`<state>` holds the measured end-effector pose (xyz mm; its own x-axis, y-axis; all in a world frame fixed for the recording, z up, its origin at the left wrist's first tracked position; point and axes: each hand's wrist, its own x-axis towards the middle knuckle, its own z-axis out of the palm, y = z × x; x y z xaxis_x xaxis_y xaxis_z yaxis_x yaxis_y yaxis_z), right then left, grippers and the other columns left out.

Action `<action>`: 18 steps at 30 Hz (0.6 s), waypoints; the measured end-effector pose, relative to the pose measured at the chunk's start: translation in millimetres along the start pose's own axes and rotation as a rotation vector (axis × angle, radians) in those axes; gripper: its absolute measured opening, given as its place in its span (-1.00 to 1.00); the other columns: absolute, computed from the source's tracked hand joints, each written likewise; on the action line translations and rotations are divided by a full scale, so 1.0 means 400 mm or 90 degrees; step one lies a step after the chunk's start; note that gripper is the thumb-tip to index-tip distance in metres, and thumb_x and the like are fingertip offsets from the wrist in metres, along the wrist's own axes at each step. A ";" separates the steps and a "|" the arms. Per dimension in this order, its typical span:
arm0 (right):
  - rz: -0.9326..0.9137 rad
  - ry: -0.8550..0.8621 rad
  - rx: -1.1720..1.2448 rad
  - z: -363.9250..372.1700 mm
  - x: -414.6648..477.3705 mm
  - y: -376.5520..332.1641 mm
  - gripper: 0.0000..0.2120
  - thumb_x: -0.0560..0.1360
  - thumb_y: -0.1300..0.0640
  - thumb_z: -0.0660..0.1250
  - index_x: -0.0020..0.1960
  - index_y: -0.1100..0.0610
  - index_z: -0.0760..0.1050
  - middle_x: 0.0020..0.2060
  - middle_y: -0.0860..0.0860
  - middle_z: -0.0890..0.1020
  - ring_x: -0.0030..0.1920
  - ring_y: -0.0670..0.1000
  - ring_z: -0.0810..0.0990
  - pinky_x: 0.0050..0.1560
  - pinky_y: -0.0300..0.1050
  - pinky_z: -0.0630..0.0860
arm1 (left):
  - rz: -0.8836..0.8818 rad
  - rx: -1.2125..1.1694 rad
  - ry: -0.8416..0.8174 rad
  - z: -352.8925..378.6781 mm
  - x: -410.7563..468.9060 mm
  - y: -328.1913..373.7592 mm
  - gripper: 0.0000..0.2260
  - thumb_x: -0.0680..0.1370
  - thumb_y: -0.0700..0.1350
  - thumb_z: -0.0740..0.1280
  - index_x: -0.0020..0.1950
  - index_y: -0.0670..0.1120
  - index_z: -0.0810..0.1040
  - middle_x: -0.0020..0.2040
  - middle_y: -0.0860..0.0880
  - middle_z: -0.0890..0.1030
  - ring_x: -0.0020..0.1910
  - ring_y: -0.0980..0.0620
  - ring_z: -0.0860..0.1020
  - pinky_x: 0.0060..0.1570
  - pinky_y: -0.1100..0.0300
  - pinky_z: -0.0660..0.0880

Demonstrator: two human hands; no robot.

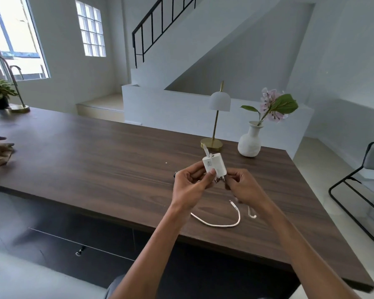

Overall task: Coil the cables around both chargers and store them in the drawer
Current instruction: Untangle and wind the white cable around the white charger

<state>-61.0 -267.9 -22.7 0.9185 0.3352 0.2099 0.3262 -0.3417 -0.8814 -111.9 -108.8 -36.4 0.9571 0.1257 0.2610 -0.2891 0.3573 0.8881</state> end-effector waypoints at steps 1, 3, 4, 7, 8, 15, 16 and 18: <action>-0.012 0.002 -0.018 0.010 -0.012 0.003 -0.74 0.66 0.14 0.24 -0.07 0.13 0.66 -0.57 -0.17 0.43 -0.54 -0.19 0.27 -0.52 -0.36 0.23 | -0.006 -0.014 0.021 -0.002 0.000 -0.003 -0.68 0.55 -0.28 0.44 0.31 -0.20 0.61 0.07 -0.16 0.74 -0.06 0.04 0.74 -0.12 0.29 0.64; -0.014 -0.004 -0.044 0.028 -0.035 0.008 -0.72 0.67 0.10 0.23 -0.07 0.16 0.65 -0.58 -0.16 0.40 -0.55 -0.19 0.29 -0.52 -0.37 0.24 | -0.026 -0.041 0.054 -0.006 -0.005 -0.013 -0.70 0.55 -0.29 0.43 0.29 -0.22 0.62 0.07 -0.20 0.74 -0.11 0.03 0.74 -0.13 0.28 0.65; -0.001 -0.008 -0.043 0.034 -0.047 0.010 -0.71 0.67 0.07 0.22 -0.05 0.17 0.64 -0.58 -0.14 0.37 -0.57 -0.18 0.27 -0.54 -0.36 0.23 | -0.041 -0.052 0.064 -0.008 -0.008 -0.020 -0.72 0.55 -0.28 0.44 0.26 -0.21 0.63 0.06 -0.20 0.74 -0.12 0.02 0.73 -0.13 0.27 0.65; 0.027 -0.025 -0.033 0.049 -0.078 0.016 -0.70 0.68 0.05 0.19 -0.02 0.18 0.62 -0.56 -0.11 0.30 -0.60 -0.17 0.20 -0.59 -0.33 0.19 | -0.083 -0.057 0.084 -0.016 -0.015 -0.042 -0.75 0.54 -0.25 0.45 0.22 -0.18 0.63 0.00 -0.14 0.76 -0.13 0.02 0.73 -0.12 0.27 0.65; 0.028 -0.029 -0.046 0.053 -0.085 0.017 -0.70 0.69 0.07 0.18 -0.02 0.20 0.62 -0.56 -0.11 0.29 -0.62 -0.16 0.20 -0.60 -0.34 0.19 | -0.091 -0.052 0.092 -0.017 -0.017 -0.047 -0.75 0.54 -0.24 0.45 0.22 -0.18 0.63 -0.01 -0.13 0.76 -0.14 0.04 0.73 -0.13 0.28 0.65; 0.023 -0.111 -0.260 0.038 -0.110 -0.025 -0.69 0.68 0.08 0.17 -0.08 0.03 0.66 -0.61 -0.12 0.33 -0.57 -0.13 0.29 -0.44 -0.24 0.23 | -0.013 0.194 0.153 -0.028 -0.005 -0.068 -0.72 0.49 -0.25 0.52 0.19 -0.19 0.67 -0.05 -0.05 0.77 -0.10 0.10 0.74 -0.05 0.19 0.67; 0.022 -0.113 -0.282 0.023 -0.108 -0.042 -0.68 0.67 0.08 0.18 -0.11 0.02 0.66 -0.61 -0.11 0.40 -0.56 -0.14 0.32 -0.42 -0.22 0.27 | 0.014 0.270 0.143 -0.031 -0.006 -0.069 -0.72 0.47 -0.23 0.54 0.18 -0.17 0.69 -0.07 -0.01 0.77 -0.09 0.11 0.74 -0.01 0.18 0.67; -0.002 -0.096 -0.329 -0.009 -0.097 -0.076 -0.68 0.65 0.04 0.23 -0.19 0.00 0.66 -0.45 -0.02 0.63 -0.47 -0.07 0.47 -0.33 -0.13 0.40 | 0.037 0.362 0.115 -0.034 -0.015 -0.066 -0.71 0.46 -0.21 0.56 0.17 -0.11 0.70 -0.12 0.10 0.75 -0.11 0.17 0.73 -0.01 0.25 0.66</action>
<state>-105.9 -273.8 -2.3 0.8874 0.4462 0.1159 0.4315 -0.7155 -0.5495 -110.4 -106.6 -66.6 0.9076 0.3027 0.2910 -0.2382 -0.1995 0.9505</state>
